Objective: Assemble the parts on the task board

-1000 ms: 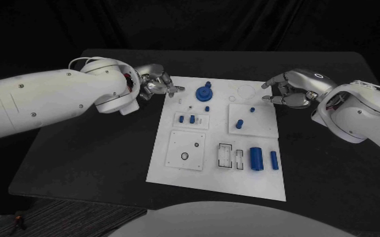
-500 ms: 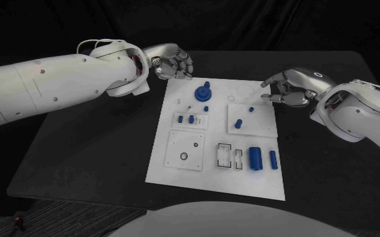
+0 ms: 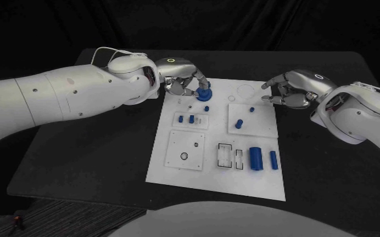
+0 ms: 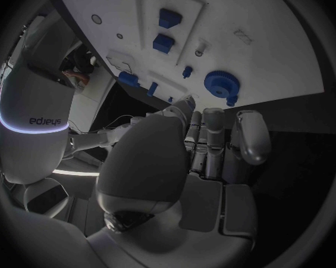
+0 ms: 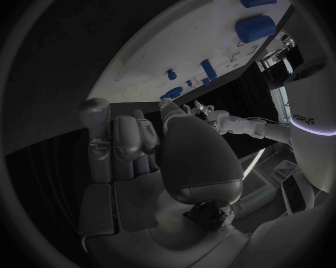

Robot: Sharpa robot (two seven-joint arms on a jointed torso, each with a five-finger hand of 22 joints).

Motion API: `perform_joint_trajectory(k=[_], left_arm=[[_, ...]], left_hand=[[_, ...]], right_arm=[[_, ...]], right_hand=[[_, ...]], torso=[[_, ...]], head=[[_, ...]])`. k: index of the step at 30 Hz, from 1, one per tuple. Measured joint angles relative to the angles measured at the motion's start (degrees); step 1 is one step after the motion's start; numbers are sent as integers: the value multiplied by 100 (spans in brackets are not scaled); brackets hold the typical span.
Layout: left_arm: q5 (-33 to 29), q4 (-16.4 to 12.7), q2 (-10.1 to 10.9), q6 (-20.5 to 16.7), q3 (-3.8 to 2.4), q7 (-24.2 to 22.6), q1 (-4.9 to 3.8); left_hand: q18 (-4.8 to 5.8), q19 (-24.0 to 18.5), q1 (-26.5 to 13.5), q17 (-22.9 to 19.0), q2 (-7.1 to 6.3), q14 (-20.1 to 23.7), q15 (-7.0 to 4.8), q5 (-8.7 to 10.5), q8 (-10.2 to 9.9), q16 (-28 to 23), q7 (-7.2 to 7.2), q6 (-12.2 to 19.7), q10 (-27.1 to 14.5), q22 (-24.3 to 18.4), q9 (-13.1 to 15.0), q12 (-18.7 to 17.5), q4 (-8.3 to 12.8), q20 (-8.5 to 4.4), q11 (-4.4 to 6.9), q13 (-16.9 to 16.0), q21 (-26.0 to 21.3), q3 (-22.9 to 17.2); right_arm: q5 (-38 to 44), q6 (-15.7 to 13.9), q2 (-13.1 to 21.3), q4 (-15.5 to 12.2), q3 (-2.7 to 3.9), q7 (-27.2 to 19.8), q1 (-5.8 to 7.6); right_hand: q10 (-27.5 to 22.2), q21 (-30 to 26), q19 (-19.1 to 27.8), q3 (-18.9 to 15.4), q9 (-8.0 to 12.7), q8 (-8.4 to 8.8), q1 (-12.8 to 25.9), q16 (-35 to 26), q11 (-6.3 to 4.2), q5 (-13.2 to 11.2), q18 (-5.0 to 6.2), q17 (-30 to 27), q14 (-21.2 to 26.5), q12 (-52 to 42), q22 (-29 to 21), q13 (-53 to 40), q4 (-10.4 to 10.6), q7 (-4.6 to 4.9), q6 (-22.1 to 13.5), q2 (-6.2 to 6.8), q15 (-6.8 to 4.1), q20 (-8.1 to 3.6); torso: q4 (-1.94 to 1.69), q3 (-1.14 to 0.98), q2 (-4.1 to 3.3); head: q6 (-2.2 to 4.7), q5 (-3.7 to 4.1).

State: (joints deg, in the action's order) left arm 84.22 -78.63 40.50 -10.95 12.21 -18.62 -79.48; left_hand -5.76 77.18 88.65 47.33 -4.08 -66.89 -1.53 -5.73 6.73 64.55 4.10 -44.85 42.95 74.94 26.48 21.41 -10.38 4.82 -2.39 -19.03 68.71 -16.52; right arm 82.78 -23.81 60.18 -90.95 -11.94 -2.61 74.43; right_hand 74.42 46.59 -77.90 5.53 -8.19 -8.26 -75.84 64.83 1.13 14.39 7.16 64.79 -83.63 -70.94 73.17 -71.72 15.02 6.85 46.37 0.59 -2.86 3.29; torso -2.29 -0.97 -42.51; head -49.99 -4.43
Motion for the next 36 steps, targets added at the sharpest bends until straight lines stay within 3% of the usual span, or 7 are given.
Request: perform_joint_trajectory(k=[6,13,28,31,36], left_arm=[[356,104,-136,-50,3,-193,103],[528,220,-272,-94,0,-312,182],[640,343,-427,-137,0,-386,296],[657,372,-451,-140,0,-388,313],[767,397,-477,-142,-1,-387,338]], left_hand=[[0,59,-51,-100,-51,-80,-19,0,-158,0,2,-127,135,0,-327,-264,34,-2,6,366,27,-43],[0,69,-105,-169,-105,-101,1,0,-225,0,-59,-188,339,-1,-483,-305,34,-12,-55,500,27,-43],[1,90,-112,-175,-111,-86,49,0,-246,-12,-103,-265,474,-1,-599,-305,51,10,-110,550,-25,-59],[98,120,-112,-19,-111,-184,63,0,-246,111,-103,-266,495,-2,-627,-305,51,39,-130,557,76,-59],[98,131,-182,-3,-116,-203,82,0,-246,157,-124,-287,545,-2,-670,-305,68,27,-118,566,76,-42]], right_arm=[[-12,1,5,2,0,-11,-12],[-17,1,3,4,0,-21,-17],[-33,4,-2,10,0,-27,-21],[-36,5,-3,11,0,-28,-21],[-38,5,-1,10,0,-29,-21]], right_hand=[[0,-24,0,0,0,0,0,0,0,0,0,-14,0,0,-9,8,0,0,0,0,0,0],[0,-46,0,0,0,0,0,0,0,0,0,-32,0,21,-14,22,0,0,0,0,0,0],[-21,-100,0,0,-1,0,0,-28,-21,0,0,-58,0,45,-37,46,0,0,0,0,0,0],[-21,-100,0,0,-1,0,0,-28,-21,-1,0,-58,0,45,-37,45,0,0,0,0,0,0],[-21,-100,0,0,-1,0,0,-28,-21,-1,0,-58,0,44,-37,45,0,0,0,0,0,0]], torso=[[-1,14,1],[4,7,3],[14,-9,-2],[13,-10,-3],[7,-12,-4]], head=[[0,15],[0,32],[0,24],[0,23],[0,34]])
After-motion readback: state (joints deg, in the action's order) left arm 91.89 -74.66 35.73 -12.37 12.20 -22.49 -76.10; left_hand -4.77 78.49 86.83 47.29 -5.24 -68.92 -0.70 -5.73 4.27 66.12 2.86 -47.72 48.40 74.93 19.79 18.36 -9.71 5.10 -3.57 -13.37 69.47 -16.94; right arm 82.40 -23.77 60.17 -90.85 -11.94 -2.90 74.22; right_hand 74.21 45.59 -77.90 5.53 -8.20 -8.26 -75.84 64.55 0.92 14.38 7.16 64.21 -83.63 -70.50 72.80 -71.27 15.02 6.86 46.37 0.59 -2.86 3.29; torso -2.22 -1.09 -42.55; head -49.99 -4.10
